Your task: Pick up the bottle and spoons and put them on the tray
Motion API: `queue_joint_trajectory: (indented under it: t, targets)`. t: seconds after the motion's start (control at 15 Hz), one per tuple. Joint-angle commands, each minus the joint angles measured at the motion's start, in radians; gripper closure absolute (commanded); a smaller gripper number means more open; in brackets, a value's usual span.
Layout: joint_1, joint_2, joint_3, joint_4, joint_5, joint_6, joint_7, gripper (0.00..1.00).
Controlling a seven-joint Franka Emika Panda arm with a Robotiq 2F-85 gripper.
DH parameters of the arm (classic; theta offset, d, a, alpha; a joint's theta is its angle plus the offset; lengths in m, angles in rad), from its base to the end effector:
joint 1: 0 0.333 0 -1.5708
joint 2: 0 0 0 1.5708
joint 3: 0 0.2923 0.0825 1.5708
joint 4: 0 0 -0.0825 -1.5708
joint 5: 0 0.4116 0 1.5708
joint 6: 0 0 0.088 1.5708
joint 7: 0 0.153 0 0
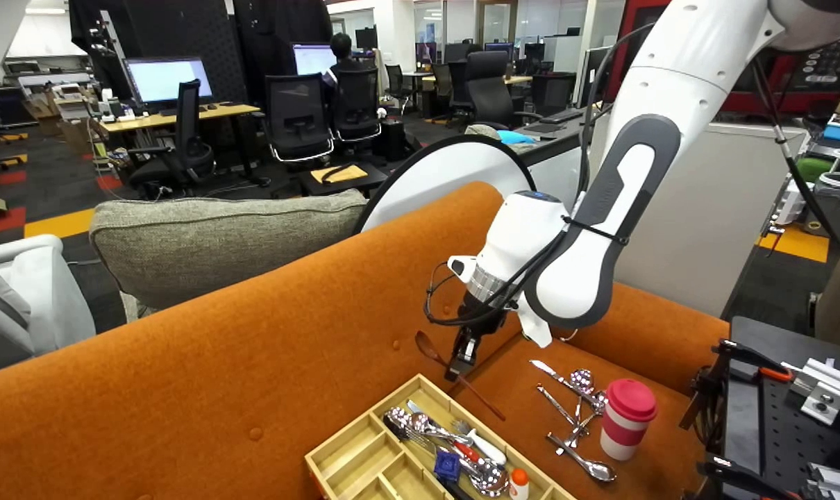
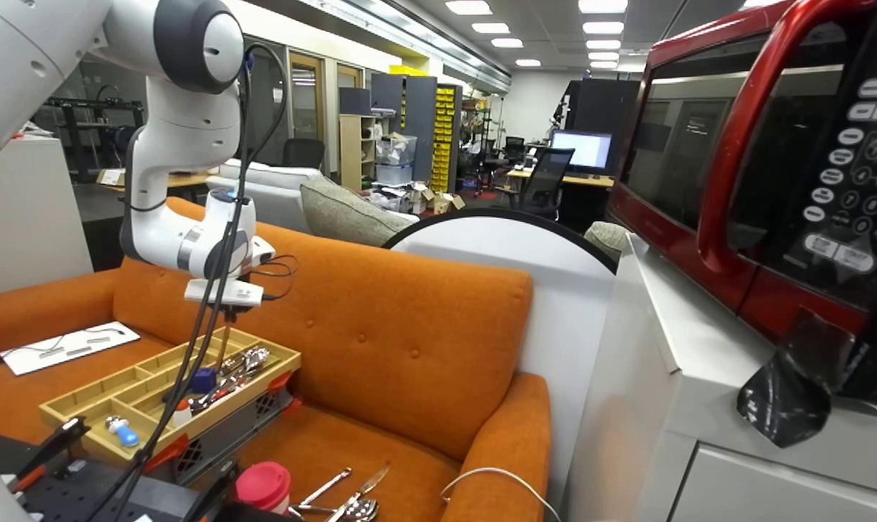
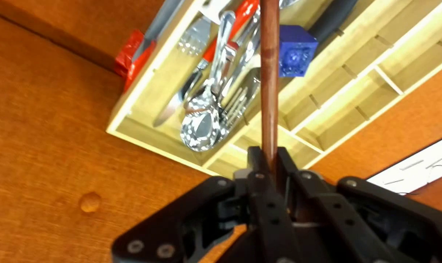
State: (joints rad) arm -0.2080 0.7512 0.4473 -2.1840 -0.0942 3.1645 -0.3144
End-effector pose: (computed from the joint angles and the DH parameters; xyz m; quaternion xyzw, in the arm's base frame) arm 0.5443 0.1770 0.0210 -0.9492 -0.2401 -0.1577 0.1282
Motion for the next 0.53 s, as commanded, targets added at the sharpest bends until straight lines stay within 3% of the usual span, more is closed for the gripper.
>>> queue_joint_trajectory:
  t: [0.0,0.47]
  targets:
    - [-0.074,0.102,0.079,0.054,-0.098,0.038,-0.065,0.97]
    - [-0.127,0.362,0.156,0.271,-0.174,-0.088,-0.136,0.97]
